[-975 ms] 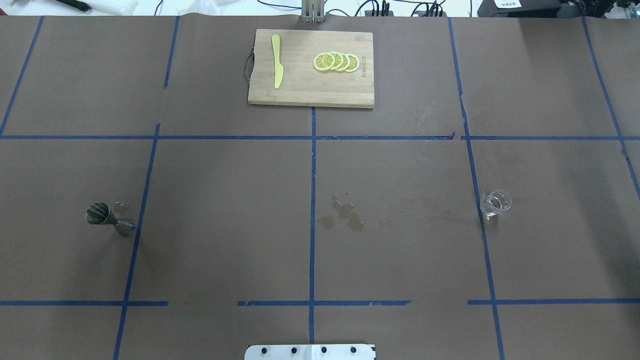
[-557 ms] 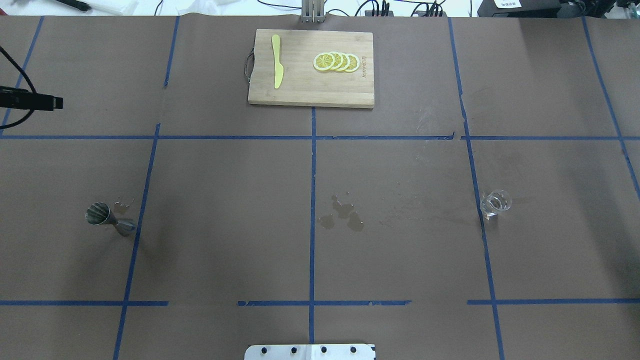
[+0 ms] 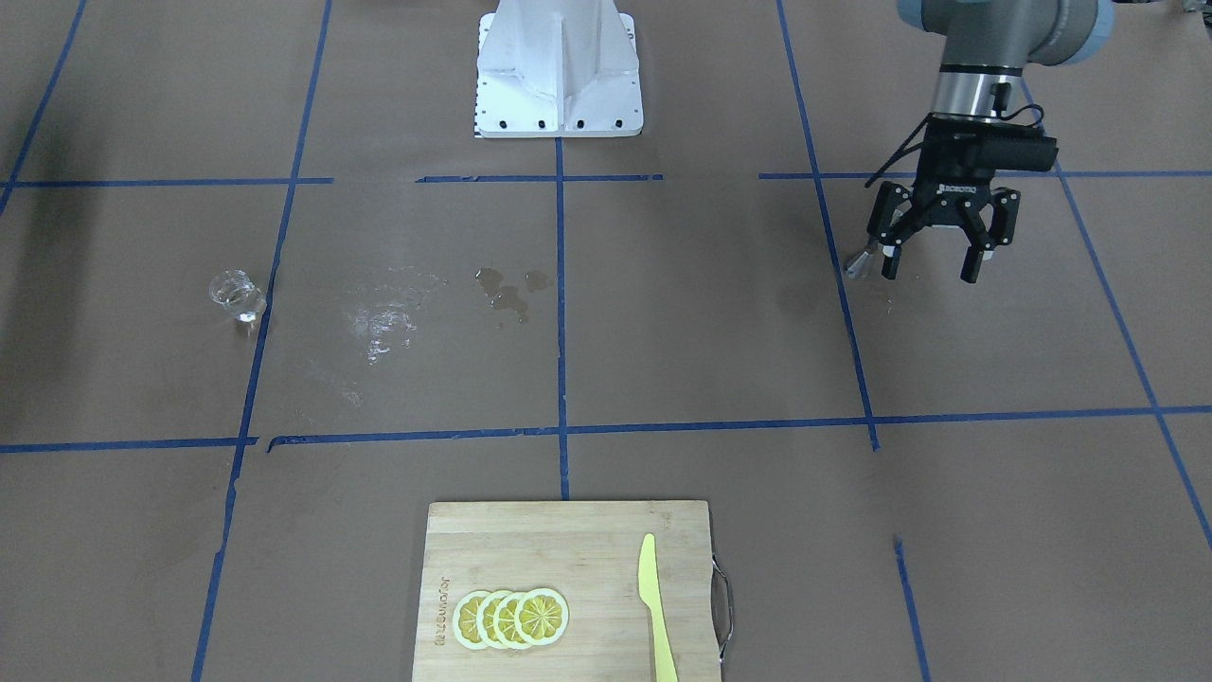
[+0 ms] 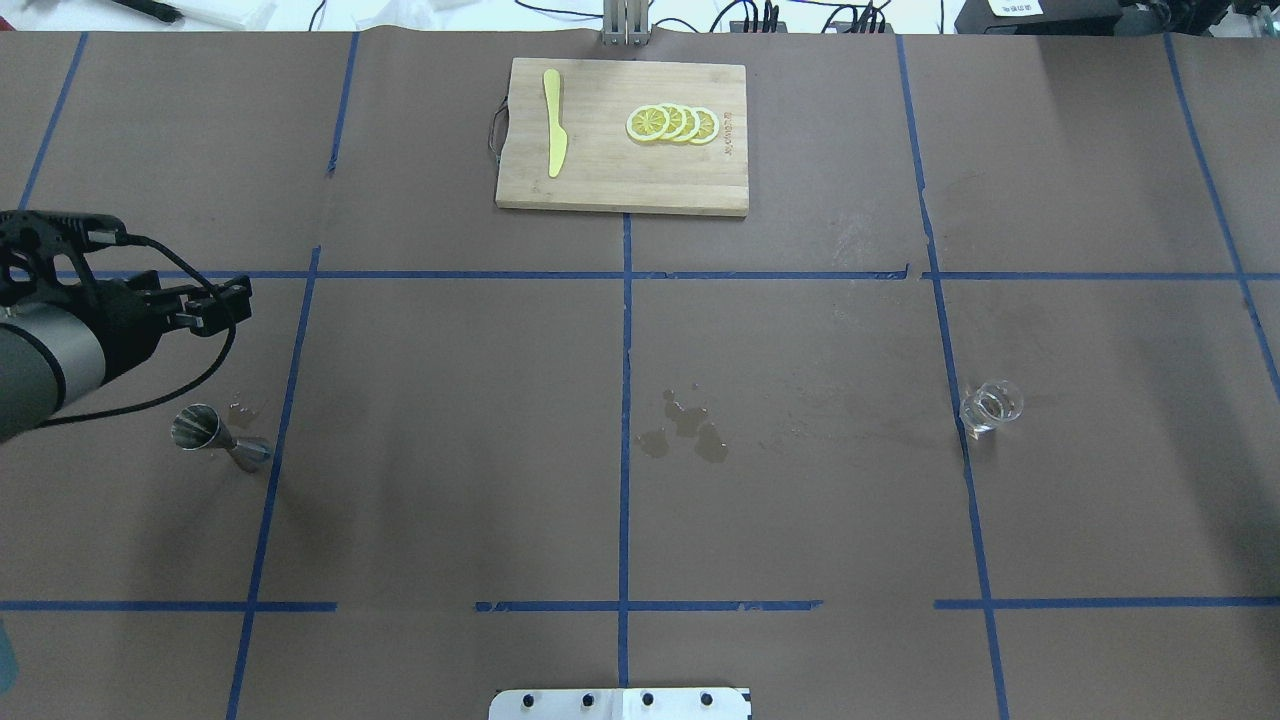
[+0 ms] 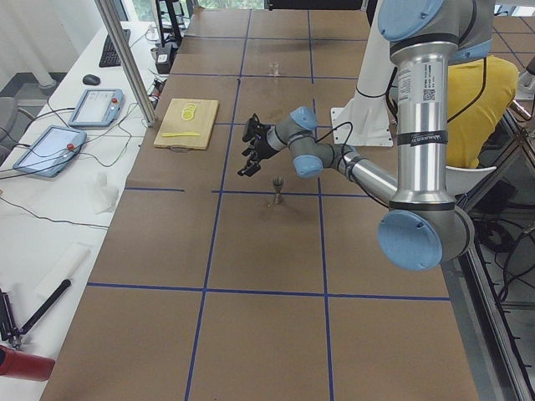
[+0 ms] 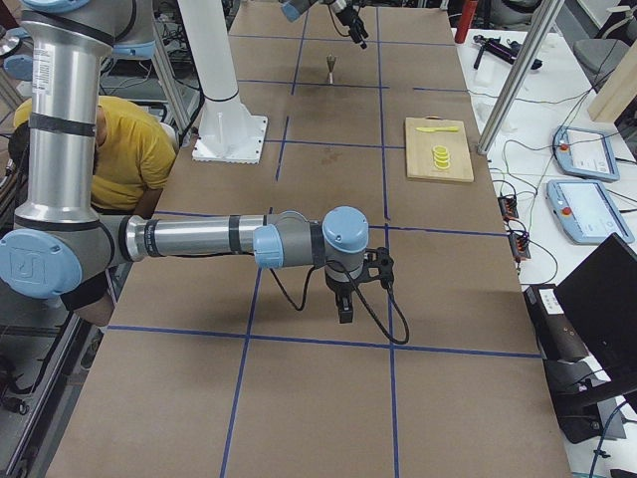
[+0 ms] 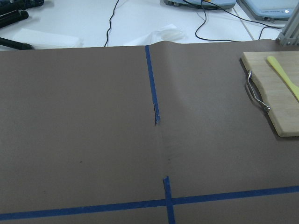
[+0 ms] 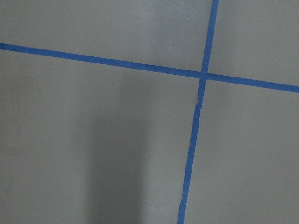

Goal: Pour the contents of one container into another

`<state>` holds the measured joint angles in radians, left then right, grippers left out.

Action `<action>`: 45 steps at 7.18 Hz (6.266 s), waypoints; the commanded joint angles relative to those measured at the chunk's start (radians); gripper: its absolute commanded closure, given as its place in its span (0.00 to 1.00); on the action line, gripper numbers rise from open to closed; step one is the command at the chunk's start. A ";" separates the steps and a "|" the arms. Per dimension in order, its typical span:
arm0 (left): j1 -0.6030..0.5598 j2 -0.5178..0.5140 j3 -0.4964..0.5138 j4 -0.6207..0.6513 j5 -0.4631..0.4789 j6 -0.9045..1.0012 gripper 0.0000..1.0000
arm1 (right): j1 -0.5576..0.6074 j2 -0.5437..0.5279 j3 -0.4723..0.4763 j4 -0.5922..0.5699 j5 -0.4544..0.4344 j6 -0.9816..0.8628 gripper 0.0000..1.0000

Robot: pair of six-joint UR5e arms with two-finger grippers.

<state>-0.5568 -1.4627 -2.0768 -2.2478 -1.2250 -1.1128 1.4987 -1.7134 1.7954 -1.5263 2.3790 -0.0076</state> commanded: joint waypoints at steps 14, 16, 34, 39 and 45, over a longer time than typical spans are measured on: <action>0.505 0.159 0.152 -0.006 0.739 -0.456 0.01 | 0.000 0.001 -0.004 0.000 -0.001 -0.002 0.00; 0.506 0.127 0.203 -0.038 0.742 -0.456 0.01 | 0.000 0.002 -0.004 0.000 -0.003 -0.003 0.00; 0.549 0.045 0.402 -0.182 0.930 -0.452 0.36 | 0.000 0.005 -0.014 0.000 -0.014 -0.005 0.00; 0.558 0.045 0.402 -0.182 0.930 -0.450 0.43 | 0.000 0.009 -0.022 0.000 -0.014 -0.005 0.00; 0.577 0.045 0.402 -0.184 0.929 -0.449 0.63 | 0.000 0.014 -0.027 0.000 -0.014 -0.005 0.00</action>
<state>0.0170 -1.4174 -1.6751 -2.4308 -0.2958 -1.5628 1.4987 -1.7008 1.7693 -1.5263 2.3654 -0.0123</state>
